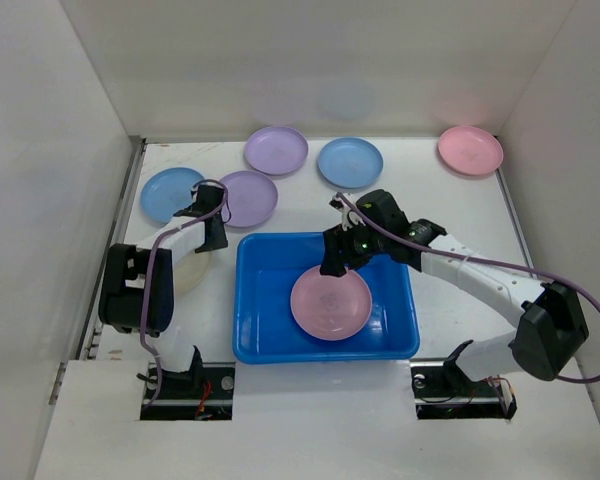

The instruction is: Place the plates into the plastic bin on the countertop

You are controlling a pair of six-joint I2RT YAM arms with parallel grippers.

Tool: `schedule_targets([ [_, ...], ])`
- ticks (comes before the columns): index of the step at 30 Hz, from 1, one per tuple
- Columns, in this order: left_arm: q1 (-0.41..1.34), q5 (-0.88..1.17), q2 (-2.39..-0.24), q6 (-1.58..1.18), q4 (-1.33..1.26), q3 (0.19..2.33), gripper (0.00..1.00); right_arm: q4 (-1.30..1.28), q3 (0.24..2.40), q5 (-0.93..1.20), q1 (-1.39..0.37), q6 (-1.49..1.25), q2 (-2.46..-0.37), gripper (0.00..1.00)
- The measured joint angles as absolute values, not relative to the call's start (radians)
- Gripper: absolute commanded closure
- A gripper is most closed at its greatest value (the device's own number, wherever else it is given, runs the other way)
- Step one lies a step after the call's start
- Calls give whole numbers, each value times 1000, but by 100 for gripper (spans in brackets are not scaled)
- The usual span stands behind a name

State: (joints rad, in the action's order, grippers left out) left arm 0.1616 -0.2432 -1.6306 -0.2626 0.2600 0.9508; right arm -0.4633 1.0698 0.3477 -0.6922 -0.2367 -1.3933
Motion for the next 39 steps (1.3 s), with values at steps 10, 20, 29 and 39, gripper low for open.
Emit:
schedule_targets([
  [10,162,-270,-1652,-289,263,959,100,-467,1070,338,-688,-236,-1394,29],
  [20,161,-273,-1552,-298,435,991,100,-472,1071,328,-662,-236,-1394,30],
  [29,213,-313,-1404,-253,622,1250,100,-471,1096,303,-507,-284,-1393,31],
  [39,677,-395,-1485,-196,813,1620,100,-470,1105,204,-266,-349,-1287,29],
])
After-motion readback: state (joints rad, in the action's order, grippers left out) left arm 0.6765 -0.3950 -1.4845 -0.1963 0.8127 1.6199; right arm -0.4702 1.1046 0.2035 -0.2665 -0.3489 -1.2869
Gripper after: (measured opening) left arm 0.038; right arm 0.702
